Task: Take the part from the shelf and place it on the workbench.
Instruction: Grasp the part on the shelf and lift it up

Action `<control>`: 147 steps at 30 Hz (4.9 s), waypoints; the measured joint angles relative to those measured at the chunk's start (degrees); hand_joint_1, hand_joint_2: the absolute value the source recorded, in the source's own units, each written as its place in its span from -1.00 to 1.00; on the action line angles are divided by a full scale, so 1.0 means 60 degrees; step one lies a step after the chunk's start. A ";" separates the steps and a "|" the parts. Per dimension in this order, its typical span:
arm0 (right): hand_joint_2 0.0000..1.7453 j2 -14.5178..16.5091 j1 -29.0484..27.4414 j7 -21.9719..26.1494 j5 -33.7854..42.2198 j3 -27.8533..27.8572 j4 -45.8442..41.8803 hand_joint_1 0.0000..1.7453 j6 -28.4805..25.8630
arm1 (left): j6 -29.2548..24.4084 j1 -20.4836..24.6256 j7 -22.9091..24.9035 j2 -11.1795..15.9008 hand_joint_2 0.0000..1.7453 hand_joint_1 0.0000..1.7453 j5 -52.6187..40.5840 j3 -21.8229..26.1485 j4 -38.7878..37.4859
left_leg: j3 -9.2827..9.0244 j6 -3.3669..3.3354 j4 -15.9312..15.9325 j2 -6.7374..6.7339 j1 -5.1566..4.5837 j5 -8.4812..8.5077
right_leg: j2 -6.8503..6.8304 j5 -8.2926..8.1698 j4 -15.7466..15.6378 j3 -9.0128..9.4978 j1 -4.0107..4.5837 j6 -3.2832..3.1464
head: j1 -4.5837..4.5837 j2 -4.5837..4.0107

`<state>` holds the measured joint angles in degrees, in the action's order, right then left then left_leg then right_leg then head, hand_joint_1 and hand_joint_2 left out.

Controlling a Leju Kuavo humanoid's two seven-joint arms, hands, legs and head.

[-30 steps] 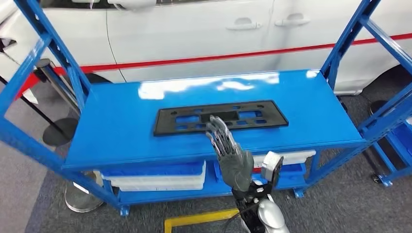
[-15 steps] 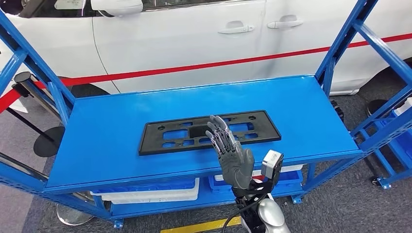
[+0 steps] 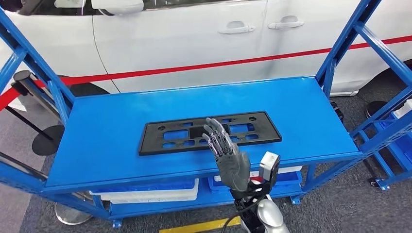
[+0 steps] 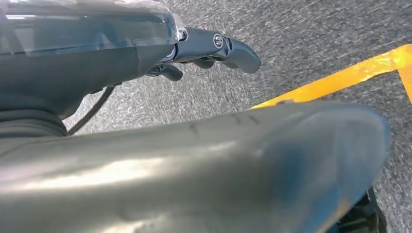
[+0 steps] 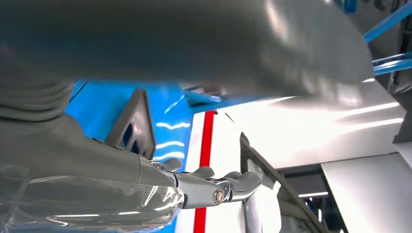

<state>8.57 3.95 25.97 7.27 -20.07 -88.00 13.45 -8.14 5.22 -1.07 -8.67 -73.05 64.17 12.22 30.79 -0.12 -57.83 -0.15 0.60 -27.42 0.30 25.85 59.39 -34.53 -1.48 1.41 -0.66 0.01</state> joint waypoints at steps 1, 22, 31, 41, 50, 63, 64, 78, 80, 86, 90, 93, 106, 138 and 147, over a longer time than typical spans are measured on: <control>1.00 -0.0019 -0.0012 0.0017 -0.0065 -0.0012 0.0006 -1.00 -0.0055 | -0.0007 0.0003 -0.0018 -0.0002 -1.00 -1.00 -0.0026 -0.0001 0.0000 | -0.0008 0.0069 0.0004 0.0004 -0.0001 -0.0011 | 0.0023 -0.0007 -0.0004 -0.0001 0.0035 -0.0082 | -0.0004 0.0000; 1.00 -0.0779 -0.0266 -0.0079 -0.3861 -0.1131 0.0140 -1.00 -0.3274 | 0.0295 -0.0019 -0.0223 -0.0002 -1.00 -1.00 -0.0275 -0.0117 -0.0011 | 0.0195 -0.0315 0.0138 -0.0019 -0.0009 0.0329 | -0.0001 0.0978 0.1464 -0.0569 0.0130 0.0027 | 0.0032 0.0000; 1.00 -0.0953 0.0049 -0.0289 -0.5868 -0.2063 0.0462 -1.00 -0.5075 | 0.0411 -0.0023 -0.0236 -0.0049 -1.00 -1.00 -0.0181 -0.0116 -0.0018 | 0.0191 -0.0116 0.0038 0.0001 -0.0092 0.0243 | -0.0015 0.0080 -0.0155 0.0243 0.0191 -0.0169 | 0.0024 0.0000; 1.00 -0.1104 0.0265 -0.0939 -0.8340 -0.2703 0.0535 -1.00 -0.6227 | 0.0410 -0.0045 -0.0248 -0.0086 -1.00 -1.00 -0.0072 -0.0068 -0.0018 | 0.1390 0.0208 -0.2512 0.0003 0.0000 -0.0764 | -0.0035 0.0035 -0.0230 0.0275 0.0151 -0.0455 | -0.0003 -0.0001; 1.00 -0.1424 0.0596 -0.1698 -1.0097 -0.3137 0.0656 -1.00 -0.6987 | 0.0461 -0.0047 -0.0316 -0.0123 -1.00 -1.00 -0.0010 -0.0027 -0.0022 | 0.0213 -0.0236 0.0130 0.0017 -0.0025 0.0346 | -0.0006 0.0277 0.0065 0.0168 0.0183 -0.0086 | 0.0018 0.0000; 1.00 -0.2210 0.0965 -0.2116 -1.0680 -0.3172 0.0926 -1.00 -0.6603 | 0.0533 -0.0066 -0.0387 -0.0209 -1.00 -1.00 0.0025 -0.0016 -0.0029 | 0.0213 -0.0088 0.0054 0.0046 -0.0083 0.0277 | -0.0026 0.0032 -0.0241 0.0283 0.0196 -0.0203 | 0.0033 0.0000; 1.00 -0.2292 0.1004 -0.2111 -1.0681 -0.3172 0.0983 -1.00 -0.6581 | 0.0536 -0.0068 -0.0397 -0.0209 -1.00 -1.00 0.0042 -0.0014 -0.0029 | 0.0226 -0.0040 0.0007 0.0046 -0.0079 0.0233 | -0.0029 0.0016 -0.0264 0.0290 0.0177 -0.0256 | 0.0031 -0.0001; 1.00 -0.3269 0.1742 -0.2592 -1.1208 -0.3172 0.1890 -1.00 -0.6736 | 0.0683 -0.0144 -0.0553 -0.0227 -1.00 -1.00 0.0159 0.0105 -0.0045 | 0.0268 -0.0089 0.0004 0.0067 -0.0063 0.0268 | -0.0036 0.0020 -0.0263 0.0286 0.0161 -0.0147 | 0.0019 0.0000; 1.00 -0.3351 0.1796 -0.2811 -1.1535 -0.3169 0.1953 -1.00 -0.6857 | 0.0707 -0.0162 -0.0568 -0.0240 -1.00 -1.00 0.0170 0.0122 -0.0058 | 0.0242 -0.0209 0.0082 0.0062 -0.0040 0.0323 | -0.0039 0.0126 -0.0132 0.0243 0.0129 -0.0042 | 0.0025 -0.0001; 1.00 -0.3524 0.1818 -0.3389 -1.2469 -0.3165 0.2133 -1.00 -0.7205 | 0.0790 -0.0168 -0.0599 -0.0266 -1.00 -1.00 0.0171 0.0145 -0.0083 | 0.0211 -0.0355 0.0136 0.0050 -0.0030 0.0352 | -0.0044 0.1176 0.2425 -0.1022 0.0096 0.0124 | 0.0041 0.0000; 1.00 -0.3566 0.1829 -0.3497 -1.2771 -0.3159 0.2231 -1.00 -0.7415 | 0.0816 -0.0178 -0.0668 -0.0303 -1.00 -1.00 0.0169 0.0157 -0.0090 | 0.0165 -0.0252 0.0065 0.0074 -0.0057 0.0263 | -0.0046 0.0052 0.0293 -0.0037 0.0090 0.0041 | 0.0038 0.0000; 1.00 -0.3554 0.1874 -0.3463 -1.2882 -0.3169 0.2321 -1.00 -0.7477 | 0.0835 -0.0175 -0.0723 -0.0326 -1.00 -1.00 0.0168 0.0168 -0.0095 | 0.0185 -0.0116 0.0033 0.0078 -0.0098 0.0227 | -0.0028 -0.0040 -0.0172 0.0136 0.0133 -0.0109 | 0.0025 0.0000; 1.00 -0.2611 0.3428 -0.3158 -1.2627 -0.3529 0.3585 -1.00 -0.6907 | 0.0841 -0.0142 -0.0703 -0.0334 -1.00 -1.00 0.0200 0.0219 -0.0095 | 0.0392 -0.0013 -0.0247 0.0059 -0.0081 0.0258 | -0.0011 -0.0078 -0.0170 0.0118 0.0162 -0.0334 | 0.0017 -0.0001; 1.00 -0.1695 0.5206 -0.2349 -1.1648 -0.4911 0.5851 -1.00 -0.5996 | 0.0734 -0.0174 -0.1261 -0.0270 -1.00 -1.00 0.0577 0.0545 -0.0095 | 0.0449 -0.0018 -0.0091 0.0087 -0.0075 0.0360 | -0.0003 -0.0073 -0.0128 0.0055 0.0168 -0.0269 | 0.0033 -0.0001; 1.00 -0.1745 0.5338 -0.2305 -1.1399 -0.5164 0.6629 -1.00 -0.6148 | 0.0776 -0.0221 -0.1277 -0.0250 -1.00 -1.00 0.0536 0.0595 -0.0095 | 0.0401 -0.0312 0.0114 0.0059 -0.0033 0.0504 | -0.0017 0.1115 0.2462 -0.1179 0.0114 0.0031 | 0.0063 -0.0001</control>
<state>-1.90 35.98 12.14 -61.12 -51.05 -48.23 -23.44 -3.49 3.89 -8.73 -10.17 -69.83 67.73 11.65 33.19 -1.99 -57.14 0.21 0.40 -24.40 0.20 32.54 74.16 -41.61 -0.79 1.60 -0.28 0.00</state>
